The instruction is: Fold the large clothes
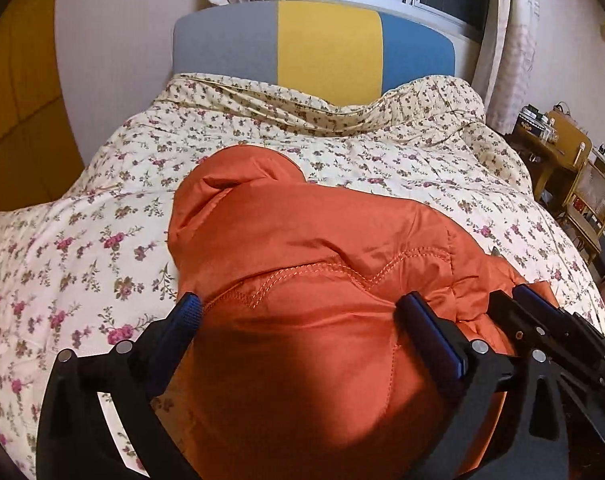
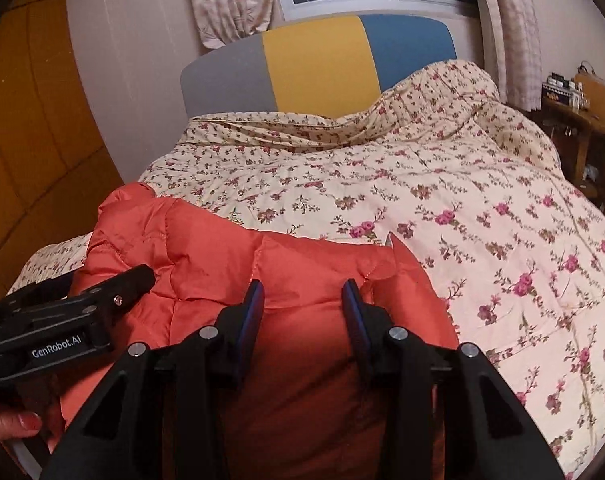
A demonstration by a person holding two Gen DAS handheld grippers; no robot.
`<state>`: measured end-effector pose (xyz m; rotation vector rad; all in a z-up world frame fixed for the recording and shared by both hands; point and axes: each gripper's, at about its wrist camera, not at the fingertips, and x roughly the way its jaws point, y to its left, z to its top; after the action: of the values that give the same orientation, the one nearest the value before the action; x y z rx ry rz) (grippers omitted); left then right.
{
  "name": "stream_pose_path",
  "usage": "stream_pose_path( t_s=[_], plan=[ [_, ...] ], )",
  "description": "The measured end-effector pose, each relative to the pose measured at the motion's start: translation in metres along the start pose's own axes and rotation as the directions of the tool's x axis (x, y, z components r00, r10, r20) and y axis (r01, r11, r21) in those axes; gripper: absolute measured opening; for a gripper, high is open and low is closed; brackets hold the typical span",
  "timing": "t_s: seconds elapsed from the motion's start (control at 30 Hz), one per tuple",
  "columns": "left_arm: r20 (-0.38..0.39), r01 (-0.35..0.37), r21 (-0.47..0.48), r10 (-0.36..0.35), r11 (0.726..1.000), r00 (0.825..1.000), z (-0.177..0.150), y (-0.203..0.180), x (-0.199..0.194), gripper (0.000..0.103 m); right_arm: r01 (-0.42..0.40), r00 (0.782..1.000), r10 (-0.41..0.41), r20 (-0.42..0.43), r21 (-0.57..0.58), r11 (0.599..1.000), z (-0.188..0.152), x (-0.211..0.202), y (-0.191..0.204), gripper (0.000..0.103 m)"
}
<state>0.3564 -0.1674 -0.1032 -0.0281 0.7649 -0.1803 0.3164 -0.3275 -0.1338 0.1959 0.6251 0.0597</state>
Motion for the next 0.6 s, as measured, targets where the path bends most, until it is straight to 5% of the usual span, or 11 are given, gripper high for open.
stream_pose_path(
  t_s=[0.6],
  plan=[
    [-0.013, -0.076, 0.030, 0.076, 0.997, 0.997, -0.009, -0.009, 0.035, 0.100, -0.005, 0.990, 0.012, -0.142, 0.047, 0.999, -0.001, 0.044, -0.010, 0.040]
  ],
)
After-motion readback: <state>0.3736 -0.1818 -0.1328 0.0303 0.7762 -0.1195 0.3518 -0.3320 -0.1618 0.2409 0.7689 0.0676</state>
